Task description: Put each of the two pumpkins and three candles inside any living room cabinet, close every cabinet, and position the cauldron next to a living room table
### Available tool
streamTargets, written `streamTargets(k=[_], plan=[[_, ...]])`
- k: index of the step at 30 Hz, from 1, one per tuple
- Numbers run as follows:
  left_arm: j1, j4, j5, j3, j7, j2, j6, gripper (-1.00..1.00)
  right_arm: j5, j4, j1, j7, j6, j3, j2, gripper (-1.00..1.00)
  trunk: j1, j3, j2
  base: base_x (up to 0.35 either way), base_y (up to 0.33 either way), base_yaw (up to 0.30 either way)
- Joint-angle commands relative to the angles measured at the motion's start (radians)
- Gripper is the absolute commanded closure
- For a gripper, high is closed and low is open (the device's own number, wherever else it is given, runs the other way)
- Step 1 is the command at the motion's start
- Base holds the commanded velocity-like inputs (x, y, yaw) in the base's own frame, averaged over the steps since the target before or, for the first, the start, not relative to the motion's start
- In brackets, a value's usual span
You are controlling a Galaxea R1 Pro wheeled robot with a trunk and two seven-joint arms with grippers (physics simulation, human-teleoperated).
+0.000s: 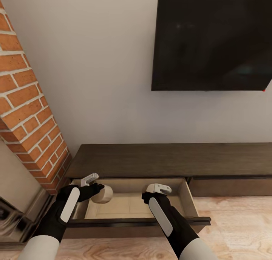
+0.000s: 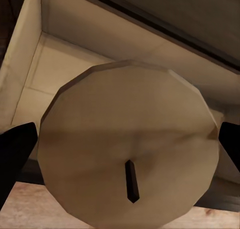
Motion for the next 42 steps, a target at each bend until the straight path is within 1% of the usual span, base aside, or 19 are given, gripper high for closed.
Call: streamTargets(k=[1,4,7,9,10,12,15,23,36,39,42], plan=[[0.0,0.0,0.001,-0.001,-0.001,0.0,0.0,1.0,0.001,0.0,-0.001,-0.001,0.0,0.0,0.0,1.0,0.0,0.0,0.0,0.079,0.093,0.166],[0.0,0.001,-0.001,-0.003,-0.001,-0.002,0.0,1.0,0.002,0.0,-0.006,-0.003,-0.001,0.0,0.0,1.0,0.0,-0.001,0.0,0.036,0.042,0.076],[0.0,0.003,-0.004,-0.004,0.0,-0.005,0.0,1.0,0.0,0.009,-0.042,-0.003,0.0,0.0,0.0,1.0,0.0,-0.001,0.0,0.013,0.015,0.027],[0.0,0.004,-0.006,-0.004,0.0,-0.005,0.0,1.0,-0.006,0.074,-0.097,-0.003,0.0,-0.001,0.0,1.0,0.0,-0.001,0.0,0.004,0.004,0.007],[0.0,0.004,-0.006,-0.004,0.0,-0.006,0.0,1.0,-0.008,0.094,-0.108,-0.002,0.0,-0.002,0.0,1.0,0.0,-0.001,0.0,0.002,0.003,0.005],[0.0,0.004,-0.006,-0.004,0.001,-0.006,0.0,1.0,-0.012,0.172,-0.148,-0.002,0.0,-0.004,0.0,1.0,0.0,-0.001,0.0,0.001,0.001,0.002],[0.0,0.004,-0.007,-0.004,0.001,-0.007,0.0,1.0,-0.014,0.227,-0.173,-0.001,0.001,-0.006,0.0,1.0,0.0,-0.001,0.0,0.0,0.0,0.0],[0.0,0.004,-0.004,-0.005,-0.001,-0.005,0.001,1.0,-0.017,0.249,-0.182,0.007,0.008,-0.011,0.0,1.0,0.0,-0.001,0.0,0.037,-0.032,0.0],[0.0,0.004,-0.003,-0.004,0.0,-0.004,0.003,1.0,-0.018,0.253,-0.183,0.007,0.02,-0.011,0.0,1.0,0.0,-0.001,0.0,0.219,-0.013,0.0],[0.0,0.004,-0.001,-0.005,0.0,-0.003,0.003,1.0,-0.028,0.253,-0.183,0.007,0.044,-0.011,0.0,1.0,0.0,-0.001,0.0,0.165,0.0,0.0],[0.0,0.004,0.0,-0.005,0.001,-0.003,0.004,1.0,-0.061,0.253,-0.183,0.007,0.072,-0.011,0.0,1.0,0.0,-0.001,0.0,0.048,0.0,0.0]])
